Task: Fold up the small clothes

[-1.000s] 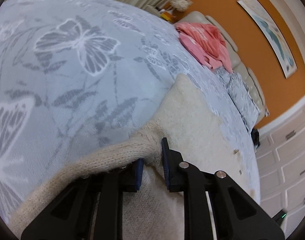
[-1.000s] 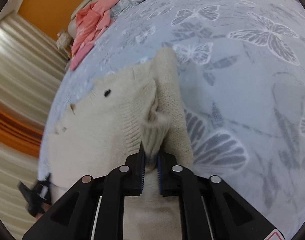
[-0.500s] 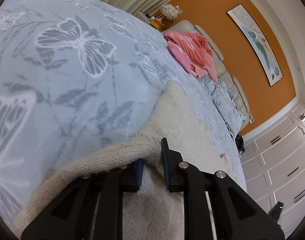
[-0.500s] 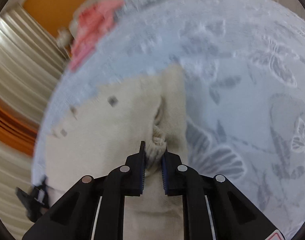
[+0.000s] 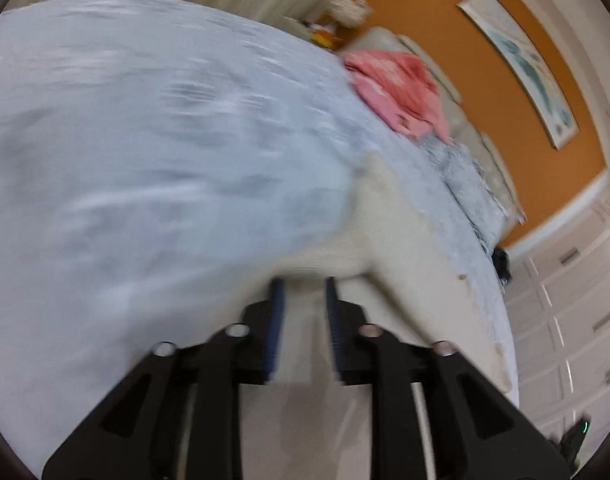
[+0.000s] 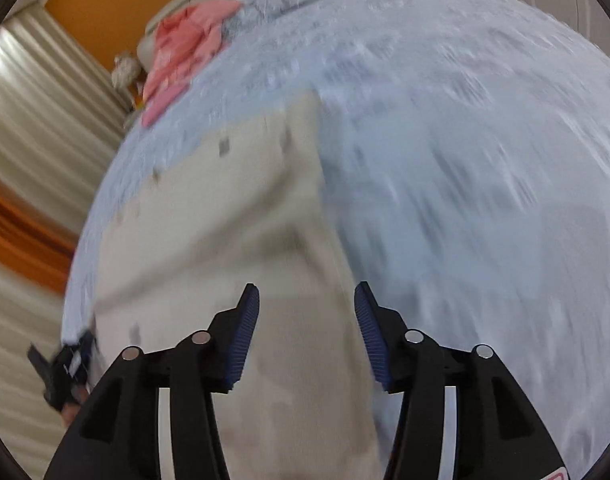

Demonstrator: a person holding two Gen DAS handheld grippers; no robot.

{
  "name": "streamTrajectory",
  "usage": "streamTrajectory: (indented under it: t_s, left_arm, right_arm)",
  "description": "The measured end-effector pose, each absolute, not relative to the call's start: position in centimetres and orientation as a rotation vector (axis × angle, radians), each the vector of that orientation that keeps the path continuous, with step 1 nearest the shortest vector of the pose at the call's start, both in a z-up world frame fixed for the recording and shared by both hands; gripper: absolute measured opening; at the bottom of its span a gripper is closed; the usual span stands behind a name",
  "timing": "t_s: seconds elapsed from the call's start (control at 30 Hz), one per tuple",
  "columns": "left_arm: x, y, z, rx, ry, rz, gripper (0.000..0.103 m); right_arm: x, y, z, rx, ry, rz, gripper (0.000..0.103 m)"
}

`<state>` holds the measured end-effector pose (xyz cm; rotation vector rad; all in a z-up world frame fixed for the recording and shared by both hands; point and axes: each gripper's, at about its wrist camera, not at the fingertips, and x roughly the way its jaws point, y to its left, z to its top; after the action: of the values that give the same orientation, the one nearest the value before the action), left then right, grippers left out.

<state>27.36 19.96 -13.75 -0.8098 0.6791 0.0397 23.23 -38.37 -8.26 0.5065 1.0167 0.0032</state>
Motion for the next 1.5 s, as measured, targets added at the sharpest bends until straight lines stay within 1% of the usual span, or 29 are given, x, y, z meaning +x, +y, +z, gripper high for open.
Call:
streamTrajectory:
  t_s: [0.03, 0.07, 0.1, 0.17, 0.2, 0.23, 0.27, 0.3, 0.37, 0.47, 0.57, 0.6, 0.63, 0.67, 0.7, 0.73, 0.77, 0.87, 1.0, 1.1, 1.2, 1.43, 1.47, 1.5]
  left_arm:
    - [25.5, 21.2, -13.9, -0.844, 0.691, 0.044, 0.025]
    - [24.3, 21.8, -13.9, -0.845, 0.714, 0.07, 0.037]
    - [22.3, 22.5, -13.6, -0.838, 0.728, 0.08, 0.038]
    - [19.0, 23.0, -12.8, -0.795, 0.773, 0.069, 0.055]
    - [17.9, 22.8, -12.6, -0.78, 0.792, 0.043, 0.06]
    - [16.6, 22.5, -12.4, -0.758, 0.825, 0.009, 0.071]
    - [15.8, 22.0, -12.3, -0.75, 0.856, -0.013, 0.082]
    - [15.1, 21.4, -12.5, -0.749, 0.884, -0.033, 0.086]
    - [14.2, 20.5, -12.4, -0.731, 0.896, -0.047, 0.089]
    - [13.4, 19.4, -12.6, -0.796, 0.923, -0.063, 0.091]
    - [13.8, 18.1, -13.4, -0.945, 0.981, -0.127, 0.092]
    - [13.9, 17.8, -13.9, -0.978, 1.003, -0.114, 0.092]
    - [14.0, 17.6, -14.0, -0.982, 0.998, -0.093, 0.091]
    - [14.2, 17.5, -13.9, -0.985, 0.998, -0.068, 0.084]
    - [14.2, 17.4, -13.8, -0.995, 0.997, -0.061, 0.072]
    - [14.4, 17.4, -13.9, -1.013, 1.012, -0.077, 0.022]
    - [14.6, 17.3, -14.2, -1.036, 1.051, -0.093, 0.015]
    - [13.4, 17.8, -12.8, -1.078, 1.021, -0.084, 0.014]
    - [10.6, 18.7, -8.8, -1.053, 0.957, -0.137, 0.013]
    - [8.3, 19.3, -6.2, -1.036, 0.924, -0.178, 0.013]
    - [5.7, 19.3, -4.3, -0.979, 0.909, -0.209, 0.013]
    - [-1.8, 19.7, -2.6, -0.964, 0.914, -0.255, 0.013]
    - [-3.6, 19.9, -1.7, -0.953, 0.907, -0.268, 0.003]
    - [-4.8, 20.1, -1.0, -0.944, 0.902, -0.278, 0.004]
  right_arm:
    - [21.2, -38.2, -8.8, 0.495, 1.053, 0.002, 0.057]
    - [19.1, -38.1, -9.3, 0.485, 1.093, 0.0, 0.058]
    - [16.7, -37.9, -10.1, 0.483, 1.133, -0.003, 0.058]
    - [13.1, -37.5, -11.3, 0.514, 1.189, 0.01, 0.059]
    - [11.2, -37.1, -12.0, 0.541, 1.221, 0.022, 0.059]
    - [10.0, -36.9, -12.4, 0.557, 1.231, 0.033, 0.06]
    - [9.1, -36.6, -12.5, 0.575, 1.229, 0.045, 0.062]
    - [8.3, -36.4, -12.8, 0.611, 1.224, 0.064, 0.069]
    - [8.4, -36.0, -13.1, 0.668, 1.227, 0.1, 0.074]
    - [9.5, -35.0, -13.4, 0.744, 1.226, 0.129, 0.074]
    - [10.3, -33.7, -13.8, 0.791, 1.209, 0.132, 0.075]
    - [10.6, -33.5, -13.9, 0.794, 1.194, 0.114, 0.073]
    - [10.6, -33.3, -13.9, 0.802, 1.179, 0.102, 0.066]
    - [10.5, -33.2, -14.0, 0.813, 1.165, 0.101, 0.026]
    - [10.6, -33.1, -14.2, 0.843, 1.174, 0.107, 0.013]
    - [10.5, -33.2, -14.1, 0.883, 1.163, 0.1, 0.012]
    - [9.9, -33.4, -13.3, 0.894, 1.124, 0.092, 0.012]
    - [8.3, -33.7, -10.6, 0.867, 1.053, 0.109, 0.011]
    - [4.8, -34.9, -6.5, 0.863, 0.957, 0.136, 0.008]
    - [1.9, -35.5, -4.8, 0.85, 0.922, 0.15, 0.008]
    - [-1.3, -35.9, -4.0, 0.821, 0.914, 0.174, 0.007]
    - [-8.8, -35.1, -2.9, 0.81, 0.929, 0.221, 0.007]
    - [-10.0, -35.0, -2.6, 0.812, 0.927, 0.226, 0.007]
    - [-11.6, -35.1, -2.2, 0.81, 0.927, 0.23, 0.007]
